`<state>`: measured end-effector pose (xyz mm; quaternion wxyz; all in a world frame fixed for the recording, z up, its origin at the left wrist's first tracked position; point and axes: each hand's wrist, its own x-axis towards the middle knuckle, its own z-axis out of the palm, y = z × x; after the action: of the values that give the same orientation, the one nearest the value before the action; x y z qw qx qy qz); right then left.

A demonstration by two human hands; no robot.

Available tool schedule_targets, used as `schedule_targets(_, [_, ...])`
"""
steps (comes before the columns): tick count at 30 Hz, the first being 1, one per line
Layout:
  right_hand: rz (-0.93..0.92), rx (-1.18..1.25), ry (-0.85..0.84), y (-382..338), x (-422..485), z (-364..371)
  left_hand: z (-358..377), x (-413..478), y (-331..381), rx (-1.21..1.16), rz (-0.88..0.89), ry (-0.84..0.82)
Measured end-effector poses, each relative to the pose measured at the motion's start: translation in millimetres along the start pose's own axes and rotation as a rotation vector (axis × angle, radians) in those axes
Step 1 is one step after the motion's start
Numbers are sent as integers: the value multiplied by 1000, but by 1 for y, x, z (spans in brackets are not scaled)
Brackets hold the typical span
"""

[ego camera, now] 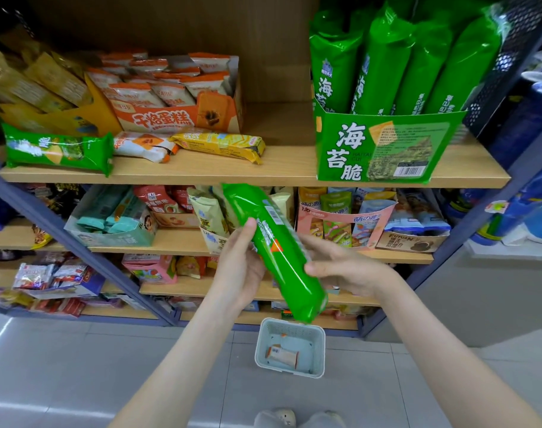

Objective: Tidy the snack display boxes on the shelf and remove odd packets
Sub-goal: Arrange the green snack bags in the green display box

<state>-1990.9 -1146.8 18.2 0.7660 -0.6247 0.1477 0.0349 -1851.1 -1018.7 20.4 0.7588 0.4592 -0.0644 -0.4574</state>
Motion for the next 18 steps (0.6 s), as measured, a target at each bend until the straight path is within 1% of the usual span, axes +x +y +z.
schedule_targets(1, [12,24,-51,-1,0,2,2,-2,1,55,13,-14])
schedule_targets(2, [-1,21,-59,-2,0,5,4,-4,1,120,37,-28])
schedule_targets(4, [-40,-66,21,-4,1,13,8,-7,2,364,157,-19])
schedule_targets(6, [-55,-173,122,-6,2,15,10,-9,6,649,355,67])
schedule_targets(8, [-64,-250,171,-9,1,16,15,-15,11,785,465,131])
schedule_targets(12, [-102,-343,232,-15,2,19,27,-26,14,857,514,100])
schedule_targets(15, [-117,-444,269,-22,4,22,33,-26,11,854,491,54])
schedule_targets(16, [-120,-445,254,-22,4,20,35,-25,12,848,482,42])
schedule_targets(18, [-128,-353,235,-24,1,19,34,-23,15,807,452,20])
